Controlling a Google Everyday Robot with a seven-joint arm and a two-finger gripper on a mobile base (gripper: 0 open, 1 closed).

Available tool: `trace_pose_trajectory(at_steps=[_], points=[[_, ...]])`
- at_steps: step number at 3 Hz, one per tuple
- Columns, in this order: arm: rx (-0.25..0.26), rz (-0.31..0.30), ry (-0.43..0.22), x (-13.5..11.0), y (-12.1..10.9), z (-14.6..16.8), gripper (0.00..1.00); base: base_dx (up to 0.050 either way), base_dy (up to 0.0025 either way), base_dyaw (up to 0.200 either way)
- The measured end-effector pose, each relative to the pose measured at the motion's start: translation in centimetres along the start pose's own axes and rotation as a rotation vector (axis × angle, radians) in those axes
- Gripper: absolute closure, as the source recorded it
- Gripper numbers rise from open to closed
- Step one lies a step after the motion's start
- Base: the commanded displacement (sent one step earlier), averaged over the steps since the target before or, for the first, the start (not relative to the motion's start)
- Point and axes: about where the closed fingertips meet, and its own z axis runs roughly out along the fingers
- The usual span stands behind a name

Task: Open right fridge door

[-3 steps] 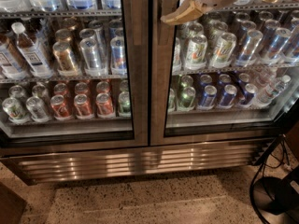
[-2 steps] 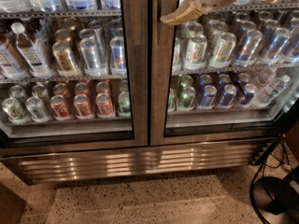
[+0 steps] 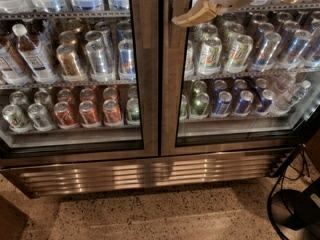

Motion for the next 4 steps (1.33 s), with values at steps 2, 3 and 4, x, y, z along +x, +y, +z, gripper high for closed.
trace_pose_trajectory(at_steps=[2,3,4], points=[[0.003,-0.008,-0.011,-0.08,-0.02,0.06,1.00,0.000,0.00000,0.000],[0.015,-0.019,-0.049,-0.24,-0.27,0.02,1.00,0.000,0.00000,0.000],[0.020,-0.032,-0.096,-0.14,0.03,-0.32,1.00,0.000,0.00000,0.000]])
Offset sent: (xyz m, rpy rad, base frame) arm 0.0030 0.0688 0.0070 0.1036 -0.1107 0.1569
